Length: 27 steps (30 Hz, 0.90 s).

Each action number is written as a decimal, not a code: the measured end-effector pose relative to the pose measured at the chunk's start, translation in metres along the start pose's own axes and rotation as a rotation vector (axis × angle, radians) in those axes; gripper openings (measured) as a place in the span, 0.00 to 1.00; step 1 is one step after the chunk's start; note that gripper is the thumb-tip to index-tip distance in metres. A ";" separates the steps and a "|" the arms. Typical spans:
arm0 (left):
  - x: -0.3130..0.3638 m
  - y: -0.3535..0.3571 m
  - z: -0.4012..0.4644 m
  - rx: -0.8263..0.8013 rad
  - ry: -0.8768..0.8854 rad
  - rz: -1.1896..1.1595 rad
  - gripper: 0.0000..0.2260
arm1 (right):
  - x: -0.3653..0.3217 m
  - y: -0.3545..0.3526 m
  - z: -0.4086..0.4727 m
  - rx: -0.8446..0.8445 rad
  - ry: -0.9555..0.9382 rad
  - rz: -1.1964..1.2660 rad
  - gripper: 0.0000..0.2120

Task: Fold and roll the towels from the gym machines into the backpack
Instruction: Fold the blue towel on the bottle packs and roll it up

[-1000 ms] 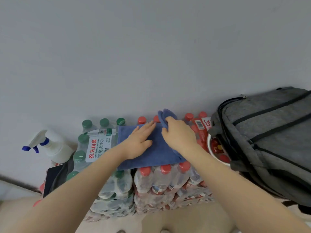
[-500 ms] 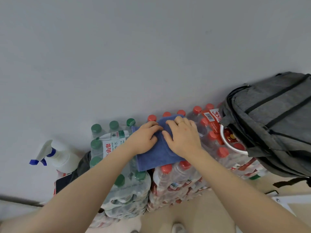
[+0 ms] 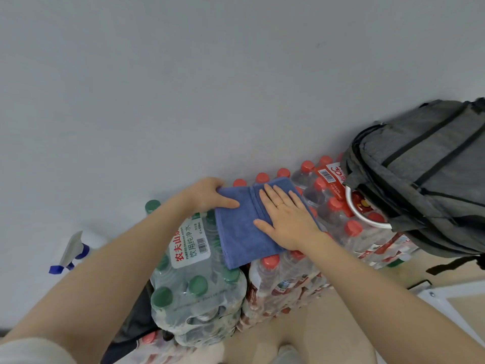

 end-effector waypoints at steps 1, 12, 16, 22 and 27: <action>0.000 -0.002 -0.005 -0.026 -0.013 -0.129 0.10 | 0.000 -0.001 0.000 0.006 0.008 0.003 0.45; -0.003 0.029 -0.041 0.064 -0.224 -0.814 0.07 | 0.000 -0.003 -0.001 0.019 0.015 0.012 0.35; 0.027 0.035 -0.040 0.152 -0.127 -0.969 0.03 | 0.009 -0.025 0.000 0.036 -0.037 0.277 0.30; 0.073 0.059 -0.016 0.111 -0.041 -0.861 0.06 | 0.057 -0.033 -0.030 0.140 0.132 0.418 0.10; 0.092 0.084 -0.005 0.003 0.104 -0.444 0.10 | 0.069 -0.019 -0.035 0.159 0.183 0.900 0.11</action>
Point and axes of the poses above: each hand's wrist, its own z-axis towards the middle knuckle, its own y-axis out of the palm, x = y × z, the point moved 6 cm from there along z, towards the middle knuckle, and after that the axes turned 1 degree about -y, right-handed, at the moved point
